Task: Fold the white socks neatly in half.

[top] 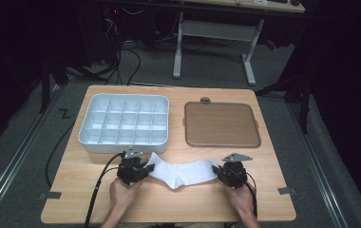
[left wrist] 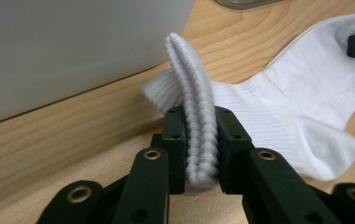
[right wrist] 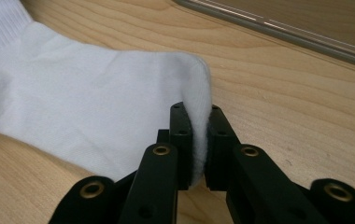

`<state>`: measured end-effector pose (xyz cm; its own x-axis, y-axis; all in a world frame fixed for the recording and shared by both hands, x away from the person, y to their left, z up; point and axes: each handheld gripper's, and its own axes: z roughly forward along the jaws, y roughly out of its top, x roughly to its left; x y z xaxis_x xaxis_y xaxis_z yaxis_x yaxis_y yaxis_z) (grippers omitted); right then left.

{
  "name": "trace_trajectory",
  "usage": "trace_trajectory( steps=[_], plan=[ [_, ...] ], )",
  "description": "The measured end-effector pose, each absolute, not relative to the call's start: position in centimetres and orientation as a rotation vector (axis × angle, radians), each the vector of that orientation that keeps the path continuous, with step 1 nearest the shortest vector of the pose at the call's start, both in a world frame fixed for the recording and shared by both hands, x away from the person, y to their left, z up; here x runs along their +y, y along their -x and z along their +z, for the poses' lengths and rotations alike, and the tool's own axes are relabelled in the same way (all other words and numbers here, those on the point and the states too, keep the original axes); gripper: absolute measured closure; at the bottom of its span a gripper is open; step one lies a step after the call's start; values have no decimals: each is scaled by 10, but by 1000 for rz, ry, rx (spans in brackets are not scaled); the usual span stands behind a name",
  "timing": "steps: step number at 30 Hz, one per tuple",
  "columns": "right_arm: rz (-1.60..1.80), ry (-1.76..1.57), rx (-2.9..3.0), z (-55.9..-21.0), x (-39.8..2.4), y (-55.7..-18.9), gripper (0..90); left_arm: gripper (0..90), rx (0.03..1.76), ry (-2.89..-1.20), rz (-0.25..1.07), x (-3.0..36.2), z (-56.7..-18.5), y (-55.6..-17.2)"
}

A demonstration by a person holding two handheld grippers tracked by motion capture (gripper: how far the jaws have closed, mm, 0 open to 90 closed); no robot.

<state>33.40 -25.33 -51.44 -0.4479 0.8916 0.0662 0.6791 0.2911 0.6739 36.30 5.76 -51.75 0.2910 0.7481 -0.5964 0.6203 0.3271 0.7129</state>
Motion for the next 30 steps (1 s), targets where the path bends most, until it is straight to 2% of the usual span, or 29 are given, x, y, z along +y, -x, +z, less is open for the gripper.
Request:
trace_trajectory(
  steps=[12,20,23,25,28,30],
  plan=[
    [900,-1426,2230,-520,-253,-334,785,719,1421,-1385,141,58,-524,-365],
    [890,-1443,2212,-521,-254,-335,677,616,1429,-1393,164,65,-525,-367],
    [892,-1459,2198,-521,-255,-335,605,571,1433,-1379,168,70,-522,-366],
    [896,-1470,2180,-520,-256,-334,553,509,1436,-1371,178,73,-520,-366],
    [908,-1459,2139,-515,-255,-330,531,426,1439,-1360,182,75,-518,-365],
    [917,-1454,2130,-513,-255,-329,531,407,1453,-1354,185,77,-516,-364]
  ],
)
